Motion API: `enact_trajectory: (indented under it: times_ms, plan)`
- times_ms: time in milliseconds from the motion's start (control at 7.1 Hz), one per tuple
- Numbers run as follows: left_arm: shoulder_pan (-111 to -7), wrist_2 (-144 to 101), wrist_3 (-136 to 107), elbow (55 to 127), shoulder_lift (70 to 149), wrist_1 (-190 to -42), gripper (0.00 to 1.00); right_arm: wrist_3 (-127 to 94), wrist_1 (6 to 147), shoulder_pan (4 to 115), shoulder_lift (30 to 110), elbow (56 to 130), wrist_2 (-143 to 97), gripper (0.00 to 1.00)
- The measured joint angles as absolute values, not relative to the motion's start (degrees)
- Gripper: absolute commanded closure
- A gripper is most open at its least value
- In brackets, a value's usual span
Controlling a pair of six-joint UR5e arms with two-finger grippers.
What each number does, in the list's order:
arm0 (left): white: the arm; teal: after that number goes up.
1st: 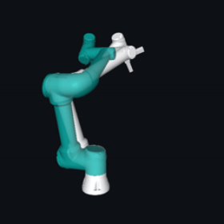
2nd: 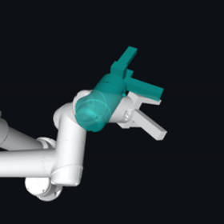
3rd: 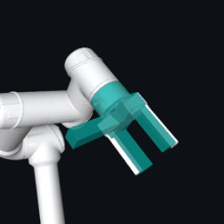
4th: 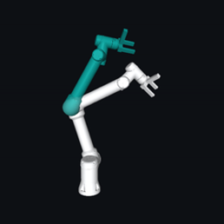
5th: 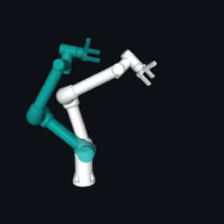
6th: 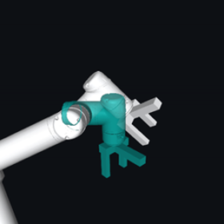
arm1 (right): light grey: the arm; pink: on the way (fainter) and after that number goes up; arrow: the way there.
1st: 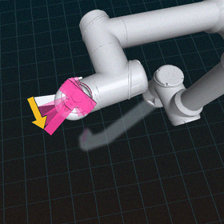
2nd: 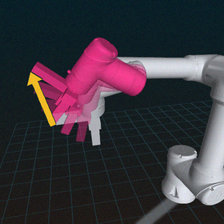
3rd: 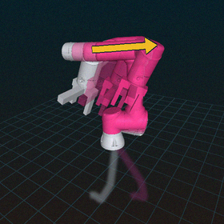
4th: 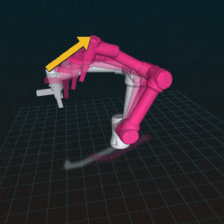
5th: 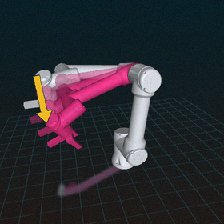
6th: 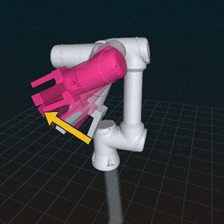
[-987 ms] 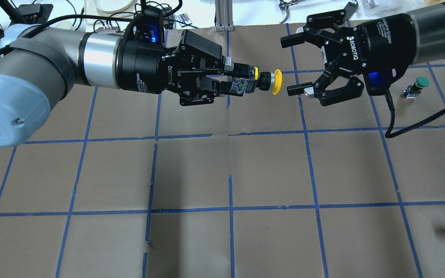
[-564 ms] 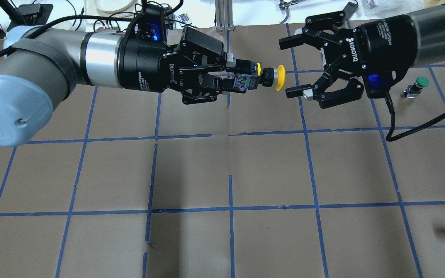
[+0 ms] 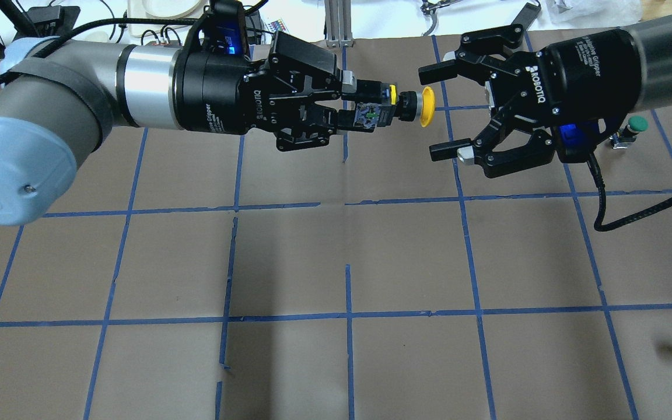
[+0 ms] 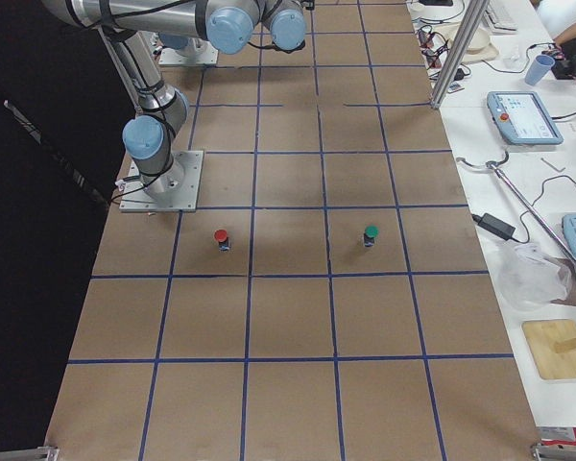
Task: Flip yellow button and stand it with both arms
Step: 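Move the right gripper onto the yellow cap and close on it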
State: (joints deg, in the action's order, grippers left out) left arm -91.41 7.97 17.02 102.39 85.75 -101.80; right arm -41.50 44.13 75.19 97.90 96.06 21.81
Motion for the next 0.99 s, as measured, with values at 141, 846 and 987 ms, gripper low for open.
enact_trajectory:
  times_ms: [141,846,987]
  plan:
    - [-91.4,8.0,17.0,102.4,85.7,-101.8,0.98,-41.5,43.5,75.2,97.9,96.0,21.9,0.01]
    - [-91.5,8.2,17.0,102.7,85.4,-101.8,0.98,-41.2,41.6,75.5,99.8,96.1,22.1,0.01]
    - [-91.5,8.2,16.9,102.7,85.3,-101.8,0.98,-41.2,41.6,75.5,99.8,96.5,22.1,0.01]
